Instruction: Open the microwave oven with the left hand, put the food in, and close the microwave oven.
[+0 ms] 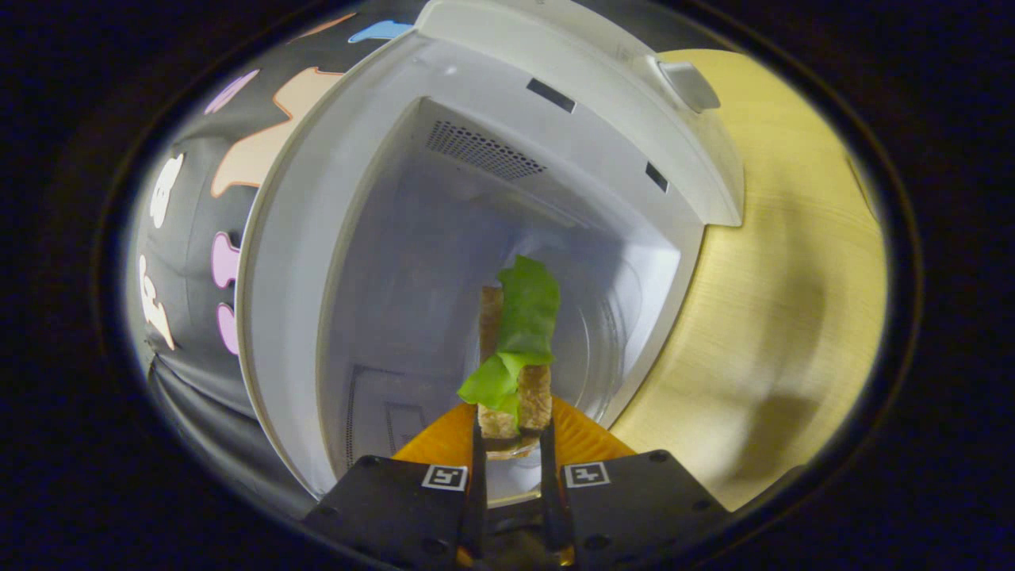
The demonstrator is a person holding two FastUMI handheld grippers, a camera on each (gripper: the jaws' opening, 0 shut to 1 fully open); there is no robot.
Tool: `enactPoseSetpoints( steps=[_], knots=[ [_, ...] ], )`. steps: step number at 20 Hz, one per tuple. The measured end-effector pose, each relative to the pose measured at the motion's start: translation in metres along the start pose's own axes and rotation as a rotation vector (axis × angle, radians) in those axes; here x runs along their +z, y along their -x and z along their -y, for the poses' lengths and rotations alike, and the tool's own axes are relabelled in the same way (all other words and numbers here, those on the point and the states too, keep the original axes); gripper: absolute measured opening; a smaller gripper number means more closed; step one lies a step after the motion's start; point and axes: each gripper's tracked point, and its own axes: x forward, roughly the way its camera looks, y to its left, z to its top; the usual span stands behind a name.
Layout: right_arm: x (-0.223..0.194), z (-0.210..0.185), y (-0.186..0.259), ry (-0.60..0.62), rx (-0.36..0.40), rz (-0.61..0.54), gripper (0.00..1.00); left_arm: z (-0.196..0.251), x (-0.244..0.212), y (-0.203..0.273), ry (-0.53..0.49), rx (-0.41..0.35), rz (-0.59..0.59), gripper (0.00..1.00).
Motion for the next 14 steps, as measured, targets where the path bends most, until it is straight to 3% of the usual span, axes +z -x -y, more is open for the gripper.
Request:
enactPoseSetpoints(
  steps=[1,2,4,6,7,9,14],
  knots=[
    [-0.002,0.001,-0.001,0.017,-0.001,-0.005,0.34,0.000,-0.001,0.000,0.009,0.002,-0.007,0.98],
    [-0.006,0.002,-0.002,0.035,-0.009,-0.017,0.27,0.000,-0.002,0.000,0.009,0.006,-0.014,0.98],
    [-0.005,0.012,-0.004,0.084,-0.051,-0.009,0.31,0.000,-0.001,0.003,0.004,0.009,-0.002,1.00],
    [-0.001,0.022,-0.001,0.113,-0.095,0.004,0.46,0.001,-0.004,0.002,0.005,0.007,-0.010,0.98],
    [0.000,0.025,-0.001,0.126,-0.110,0.000,0.47,0.002,-0.005,0.004,0.009,0.006,-0.015,0.98],
    [0.001,0.033,0.002,0.177,-0.146,-0.008,0.76,0.004,-0.006,0.004,0.020,0.000,-0.019,0.98],
    [0.013,0.034,0.007,0.284,-0.162,0.025,0.75,0.002,-0.007,0.006,0.016,0.003,-0.016,0.98]
  ],
)
